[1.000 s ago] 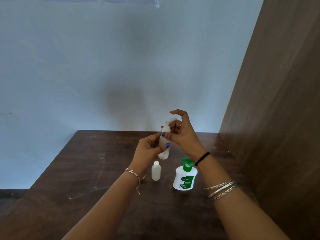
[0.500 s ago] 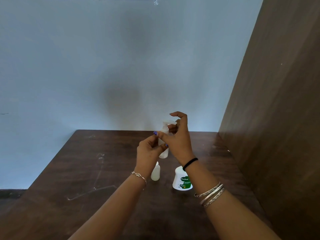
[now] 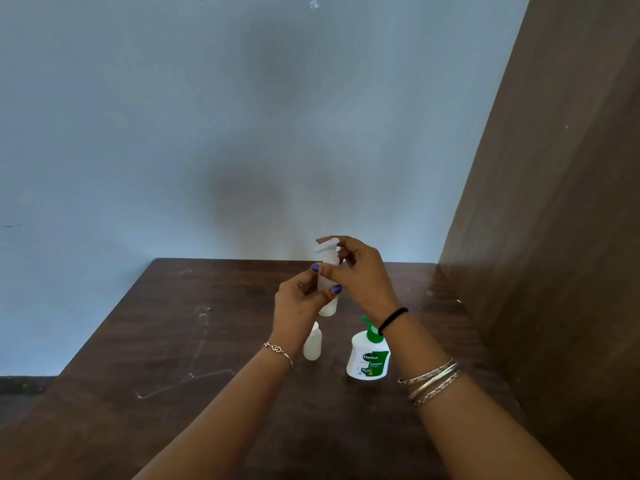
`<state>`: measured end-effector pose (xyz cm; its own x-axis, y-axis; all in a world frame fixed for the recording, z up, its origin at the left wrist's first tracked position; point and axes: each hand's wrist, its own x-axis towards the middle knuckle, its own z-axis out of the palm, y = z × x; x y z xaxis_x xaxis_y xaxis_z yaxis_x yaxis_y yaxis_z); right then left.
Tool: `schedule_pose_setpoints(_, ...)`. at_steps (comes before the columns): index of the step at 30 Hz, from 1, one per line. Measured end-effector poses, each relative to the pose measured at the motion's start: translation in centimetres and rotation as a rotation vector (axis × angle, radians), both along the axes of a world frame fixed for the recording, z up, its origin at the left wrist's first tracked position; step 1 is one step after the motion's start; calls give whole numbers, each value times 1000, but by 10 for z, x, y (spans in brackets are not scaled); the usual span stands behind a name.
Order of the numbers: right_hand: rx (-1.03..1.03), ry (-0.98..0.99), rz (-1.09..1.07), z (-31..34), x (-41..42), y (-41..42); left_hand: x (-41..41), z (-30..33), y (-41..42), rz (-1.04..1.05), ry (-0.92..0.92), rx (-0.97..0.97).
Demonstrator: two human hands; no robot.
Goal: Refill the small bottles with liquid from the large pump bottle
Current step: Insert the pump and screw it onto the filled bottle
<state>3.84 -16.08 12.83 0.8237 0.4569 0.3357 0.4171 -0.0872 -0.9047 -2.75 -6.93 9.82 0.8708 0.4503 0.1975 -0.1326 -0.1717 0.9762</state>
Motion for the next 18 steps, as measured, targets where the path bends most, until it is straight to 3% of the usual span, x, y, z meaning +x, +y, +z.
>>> schedule_pose_setpoints(3, -53, 21, 4, 4, 2, -1, 0, -2, 5, 2, 10, 17)
schedule_pose_setpoints(8, -38, 153, 252, 4, 9, -11, -3, 2, 9, -43, 26, -30)
schedule_pose_setpoints(15, 24, 64, -19, -1, -1, 1, -5, 3, -3, 31, -13, 2)
schedule_pose_setpoints(18, 29, 161, 278, 5, 4, -8, -7, 6, 0, -62, 22, -33)
